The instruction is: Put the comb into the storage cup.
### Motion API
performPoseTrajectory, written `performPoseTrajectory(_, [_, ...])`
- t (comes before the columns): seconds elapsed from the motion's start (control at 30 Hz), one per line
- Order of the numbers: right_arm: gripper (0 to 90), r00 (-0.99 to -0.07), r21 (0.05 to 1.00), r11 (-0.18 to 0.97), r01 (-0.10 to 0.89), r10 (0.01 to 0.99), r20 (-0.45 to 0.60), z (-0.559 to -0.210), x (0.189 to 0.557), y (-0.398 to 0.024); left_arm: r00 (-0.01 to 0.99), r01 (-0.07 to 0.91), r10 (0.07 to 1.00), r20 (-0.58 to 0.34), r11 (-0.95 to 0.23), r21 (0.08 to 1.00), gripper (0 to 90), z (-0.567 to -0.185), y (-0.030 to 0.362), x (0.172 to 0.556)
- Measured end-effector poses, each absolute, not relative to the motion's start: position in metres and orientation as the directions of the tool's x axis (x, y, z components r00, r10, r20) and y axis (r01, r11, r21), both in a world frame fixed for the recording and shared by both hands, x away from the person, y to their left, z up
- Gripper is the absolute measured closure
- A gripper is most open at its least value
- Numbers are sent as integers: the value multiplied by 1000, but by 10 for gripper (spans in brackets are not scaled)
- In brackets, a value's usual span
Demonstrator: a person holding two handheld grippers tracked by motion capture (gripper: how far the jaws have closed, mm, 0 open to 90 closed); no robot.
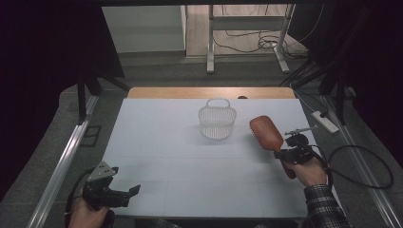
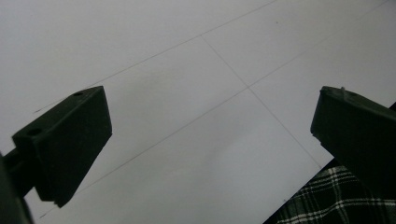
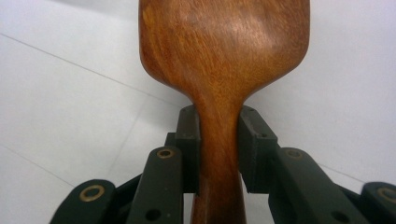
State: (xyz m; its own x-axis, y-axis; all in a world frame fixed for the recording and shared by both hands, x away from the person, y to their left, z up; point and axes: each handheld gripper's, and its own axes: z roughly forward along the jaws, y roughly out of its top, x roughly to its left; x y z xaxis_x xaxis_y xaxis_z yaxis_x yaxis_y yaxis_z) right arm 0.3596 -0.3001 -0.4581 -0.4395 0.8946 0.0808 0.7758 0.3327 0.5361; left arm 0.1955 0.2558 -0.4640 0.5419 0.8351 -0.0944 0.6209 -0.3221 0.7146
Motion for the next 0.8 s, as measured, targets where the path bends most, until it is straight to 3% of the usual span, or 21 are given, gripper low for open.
performPoseTrajectory(0.8, [720,-521,701,328,633,850,72,-423,334,-287,627,577,748,-215,-262,773,0,-446,228,233])
